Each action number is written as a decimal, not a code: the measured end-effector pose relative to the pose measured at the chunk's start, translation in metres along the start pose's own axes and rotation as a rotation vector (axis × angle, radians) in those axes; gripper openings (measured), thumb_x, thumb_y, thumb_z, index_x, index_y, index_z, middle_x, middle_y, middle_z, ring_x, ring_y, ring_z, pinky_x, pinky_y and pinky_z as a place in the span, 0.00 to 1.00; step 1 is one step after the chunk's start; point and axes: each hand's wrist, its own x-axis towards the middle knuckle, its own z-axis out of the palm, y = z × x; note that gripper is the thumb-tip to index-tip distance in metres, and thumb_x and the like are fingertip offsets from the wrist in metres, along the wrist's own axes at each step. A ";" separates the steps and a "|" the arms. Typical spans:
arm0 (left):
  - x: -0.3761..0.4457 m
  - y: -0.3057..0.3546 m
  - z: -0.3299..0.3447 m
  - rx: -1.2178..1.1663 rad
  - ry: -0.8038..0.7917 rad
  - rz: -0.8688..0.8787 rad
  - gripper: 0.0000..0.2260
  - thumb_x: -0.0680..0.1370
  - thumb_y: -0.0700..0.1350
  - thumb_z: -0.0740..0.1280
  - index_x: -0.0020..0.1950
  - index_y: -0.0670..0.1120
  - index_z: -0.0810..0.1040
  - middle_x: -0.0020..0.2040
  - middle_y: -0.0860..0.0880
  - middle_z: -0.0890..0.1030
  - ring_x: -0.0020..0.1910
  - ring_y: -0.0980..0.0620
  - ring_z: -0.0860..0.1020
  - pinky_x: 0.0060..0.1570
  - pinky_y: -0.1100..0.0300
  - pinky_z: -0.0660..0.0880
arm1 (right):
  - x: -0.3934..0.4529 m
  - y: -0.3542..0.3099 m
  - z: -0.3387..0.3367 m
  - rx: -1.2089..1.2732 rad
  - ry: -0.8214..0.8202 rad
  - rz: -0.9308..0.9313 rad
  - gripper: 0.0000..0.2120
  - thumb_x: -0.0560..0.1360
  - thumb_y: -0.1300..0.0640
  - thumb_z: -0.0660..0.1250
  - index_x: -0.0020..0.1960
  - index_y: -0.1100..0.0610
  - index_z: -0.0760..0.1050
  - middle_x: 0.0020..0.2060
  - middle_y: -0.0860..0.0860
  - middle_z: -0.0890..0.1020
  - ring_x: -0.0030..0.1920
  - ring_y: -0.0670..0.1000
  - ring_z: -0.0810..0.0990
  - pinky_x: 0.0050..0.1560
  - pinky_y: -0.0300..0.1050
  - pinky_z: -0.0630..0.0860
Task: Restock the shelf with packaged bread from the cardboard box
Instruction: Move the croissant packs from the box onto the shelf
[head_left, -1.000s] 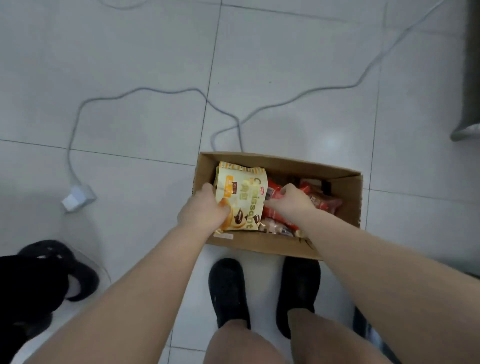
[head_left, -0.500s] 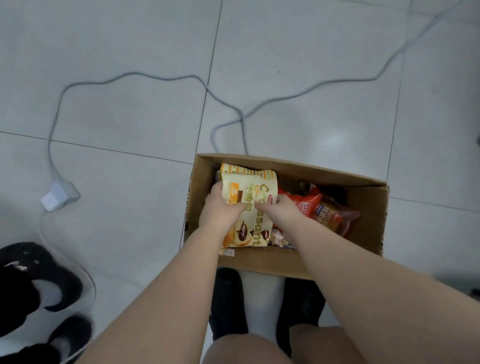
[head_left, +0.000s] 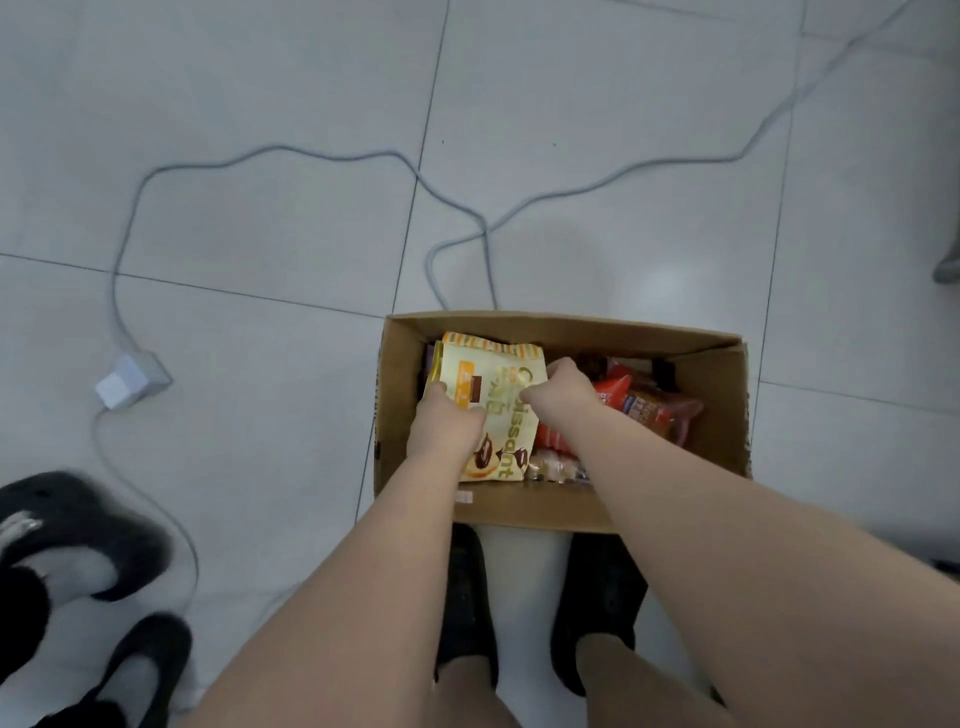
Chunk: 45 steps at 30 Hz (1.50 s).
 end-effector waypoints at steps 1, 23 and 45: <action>0.008 -0.004 0.008 0.020 -0.017 0.004 0.25 0.77 0.43 0.64 0.72 0.43 0.61 0.66 0.43 0.72 0.60 0.44 0.74 0.48 0.58 0.69 | 0.010 0.005 0.007 0.016 -0.015 0.008 0.26 0.76 0.59 0.63 0.71 0.62 0.59 0.65 0.58 0.71 0.62 0.58 0.73 0.47 0.44 0.69; 0.006 -0.030 0.017 -0.121 0.103 0.101 0.05 0.83 0.45 0.52 0.52 0.47 0.66 0.47 0.52 0.73 0.39 0.60 0.72 0.32 0.65 0.66 | 0.019 0.035 0.001 0.422 -0.011 0.005 0.15 0.73 0.50 0.69 0.55 0.53 0.67 0.51 0.52 0.80 0.49 0.53 0.81 0.51 0.53 0.80; -0.355 0.246 -0.226 -0.902 0.315 0.386 0.09 0.78 0.47 0.61 0.38 0.52 0.69 0.39 0.51 0.76 0.47 0.41 0.80 0.52 0.38 0.77 | -0.386 -0.156 -0.254 0.885 0.120 -0.336 0.41 0.69 0.54 0.75 0.74 0.53 0.55 0.59 0.50 0.73 0.57 0.51 0.75 0.54 0.48 0.74</action>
